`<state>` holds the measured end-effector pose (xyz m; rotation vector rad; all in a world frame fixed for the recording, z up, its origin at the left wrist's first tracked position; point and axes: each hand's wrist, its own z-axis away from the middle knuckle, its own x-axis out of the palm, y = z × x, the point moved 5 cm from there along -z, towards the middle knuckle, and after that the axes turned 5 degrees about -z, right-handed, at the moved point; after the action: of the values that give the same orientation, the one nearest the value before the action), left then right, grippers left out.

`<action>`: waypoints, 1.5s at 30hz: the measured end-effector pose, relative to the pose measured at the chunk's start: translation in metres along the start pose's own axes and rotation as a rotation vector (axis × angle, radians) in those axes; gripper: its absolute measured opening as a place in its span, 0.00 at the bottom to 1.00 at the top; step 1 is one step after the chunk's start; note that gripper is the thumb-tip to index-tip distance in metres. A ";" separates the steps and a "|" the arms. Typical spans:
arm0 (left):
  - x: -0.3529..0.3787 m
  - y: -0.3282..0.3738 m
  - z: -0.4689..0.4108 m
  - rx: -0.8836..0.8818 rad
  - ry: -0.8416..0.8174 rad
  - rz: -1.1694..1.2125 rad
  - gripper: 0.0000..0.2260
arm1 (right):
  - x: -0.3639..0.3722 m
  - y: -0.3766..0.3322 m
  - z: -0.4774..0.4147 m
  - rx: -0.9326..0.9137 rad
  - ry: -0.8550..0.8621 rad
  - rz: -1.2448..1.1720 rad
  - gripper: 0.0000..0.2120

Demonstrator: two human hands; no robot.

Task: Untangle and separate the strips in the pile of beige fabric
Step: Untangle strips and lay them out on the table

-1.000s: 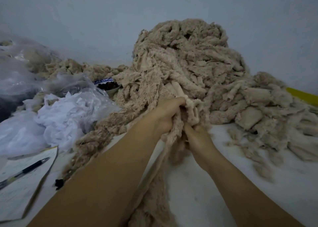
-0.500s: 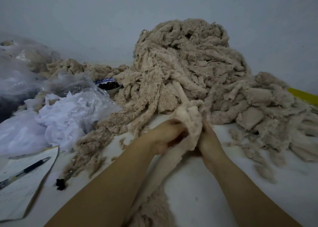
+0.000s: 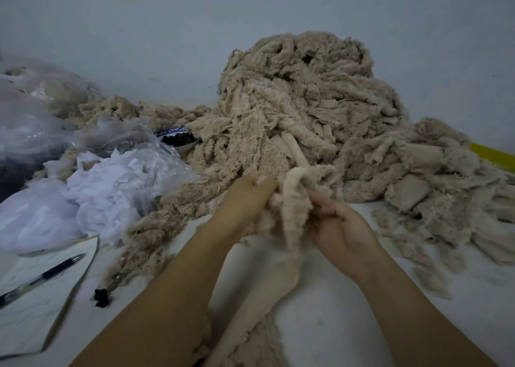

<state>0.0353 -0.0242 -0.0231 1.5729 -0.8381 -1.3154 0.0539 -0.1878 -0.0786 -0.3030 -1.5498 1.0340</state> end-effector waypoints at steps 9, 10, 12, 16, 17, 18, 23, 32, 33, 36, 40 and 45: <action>0.021 -0.010 0.016 0.042 -0.313 0.317 0.18 | -0.018 -0.004 -0.004 -0.115 0.258 0.072 0.12; 0.011 -0.014 0.013 0.018 -0.246 0.377 0.20 | -0.022 -0.011 -0.005 -0.155 0.262 -0.013 0.13; -0.004 -0.027 0.011 -0.043 -0.165 0.444 0.21 | -0.023 -0.016 -0.005 -0.189 0.234 -0.100 0.15; -0.015 -0.047 0.015 -0.214 -0.133 0.541 0.10 | -0.006 -0.006 -0.004 -0.138 0.140 -0.111 0.16; -0.018 -0.051 0.014 -0.246 -0.113 0.483 0.10 | -0.002 -0.007 -0.003 -0.130 0.111 -0.114 0.16; -0.020 -0.054 0.011 -0.270 -0.097 0.369 0.12 | 0.001 -0.008 -0.002 -0.118 0.085 -0.109 0.17; 0.006 -0.047 0.002 -0.277 -0.354 -0.008 0.24 | 0.024 0.011 0.017 0.085 -0.146 0.175 0.18; 0.022 -0.018 0.003 -0.117 -0.025 0.206 0.21 | 0.019 0.025 0.020 0.217 -0.168 0.318 0.12; 0.020 -0.016 0.007 -0.033 0.020 0.012 0.23 | 0.015 0.021 0.016 0.155 -0.099 0.265 0.11; 0.031 -0.007 0.019 0.181 -0.087 -0.375 0.22 | 0.002 0.011 0.001 -0.026 0.108 0.208 0.11; 0.044 -0.002 0.022 0.244 -0.259 -0.567 0.19 | 0.007 -0.010 -0.016 -0.214 0.153 0.581 0.21; 0.038 -0.005 0.026 0.284 -0.274 -0.580 0.19 | 0.012 -0.028 -0.040 -0.222 0.245 0.814 0.12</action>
<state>0.0174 -0.0619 -0.0424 1.9802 -0.7862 -1.9240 0.0957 -0.1783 -0.0536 -1.2410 -1.3246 1.3678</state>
